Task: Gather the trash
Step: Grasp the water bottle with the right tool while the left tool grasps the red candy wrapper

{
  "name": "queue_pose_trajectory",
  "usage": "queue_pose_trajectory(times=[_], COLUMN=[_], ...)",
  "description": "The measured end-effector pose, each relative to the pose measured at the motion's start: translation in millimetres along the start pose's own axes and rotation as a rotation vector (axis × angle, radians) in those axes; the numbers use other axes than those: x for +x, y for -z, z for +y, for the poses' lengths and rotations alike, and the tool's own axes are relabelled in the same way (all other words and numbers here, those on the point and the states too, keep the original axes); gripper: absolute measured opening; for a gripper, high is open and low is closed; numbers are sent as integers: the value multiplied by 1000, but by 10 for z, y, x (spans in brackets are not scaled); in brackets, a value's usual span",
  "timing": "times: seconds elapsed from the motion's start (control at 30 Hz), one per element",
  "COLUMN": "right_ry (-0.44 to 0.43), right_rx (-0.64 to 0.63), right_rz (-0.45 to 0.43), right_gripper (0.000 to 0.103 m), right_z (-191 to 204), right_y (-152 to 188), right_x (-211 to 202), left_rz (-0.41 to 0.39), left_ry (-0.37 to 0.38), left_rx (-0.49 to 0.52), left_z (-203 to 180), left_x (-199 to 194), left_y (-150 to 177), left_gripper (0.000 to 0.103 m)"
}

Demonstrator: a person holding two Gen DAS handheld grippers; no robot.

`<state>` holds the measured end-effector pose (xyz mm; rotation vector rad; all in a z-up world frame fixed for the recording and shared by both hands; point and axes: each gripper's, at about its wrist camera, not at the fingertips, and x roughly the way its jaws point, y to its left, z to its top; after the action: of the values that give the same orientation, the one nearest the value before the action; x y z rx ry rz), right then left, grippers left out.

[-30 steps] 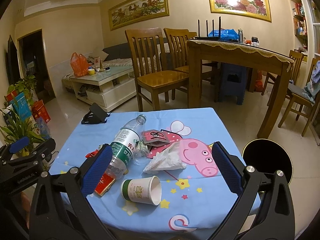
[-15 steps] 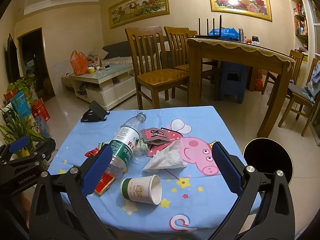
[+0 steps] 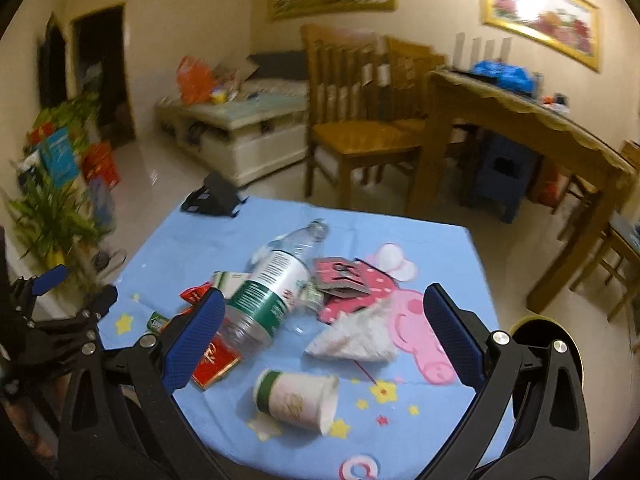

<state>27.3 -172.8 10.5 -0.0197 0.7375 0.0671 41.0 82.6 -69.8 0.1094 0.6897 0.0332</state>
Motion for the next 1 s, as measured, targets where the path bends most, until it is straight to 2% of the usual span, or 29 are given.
queue_pose_trajectory(times=[0.1, 0.17, 0.23, 0.27, 0.37, 0.47, 0.6, 0.83, 1.0], right_ry=[-148, -179, -149, -128, -113, -114, -108, -244, -351], right_rx=[49, 89, 120, 136, 200, 235, 242, 324, 400], right_rz=[184, 281, 348, 370, 435, 468, 492, 513, 481], right_gripper=[98, 98, 89, 82, 78, 79, 71, 67, 66], right_z=[37, 85, 114, 123, 94, 105, 98, -34, -180], right_y=[-248, -310, -328, -331, -313, -273, -239, -149, -112], right_x=[600, 959, 1242, 1348, 1586, 1742, 1871, 1898, 1832], left_rz=[83, 112, 129, 135, 147, 155, 143, 124, 127], left_ry=[-87, -144, -182, -196, -207, -177, -145, -28, 118], left_rx=[23, 23, 21, 21, 18, -10, -5, 2, -31], left_z=[259, 415, 544, 602, 735, 766, 649, 479, 470], left_x=[357, 503, 588, 620, 676, 732, 740, 696, 646], left_y=[138, 226, 288, 315, 373, 363, 321, 281, 216], left_gripper=[97, 97, 97, 97, 97, 97, 97, 97, 97])
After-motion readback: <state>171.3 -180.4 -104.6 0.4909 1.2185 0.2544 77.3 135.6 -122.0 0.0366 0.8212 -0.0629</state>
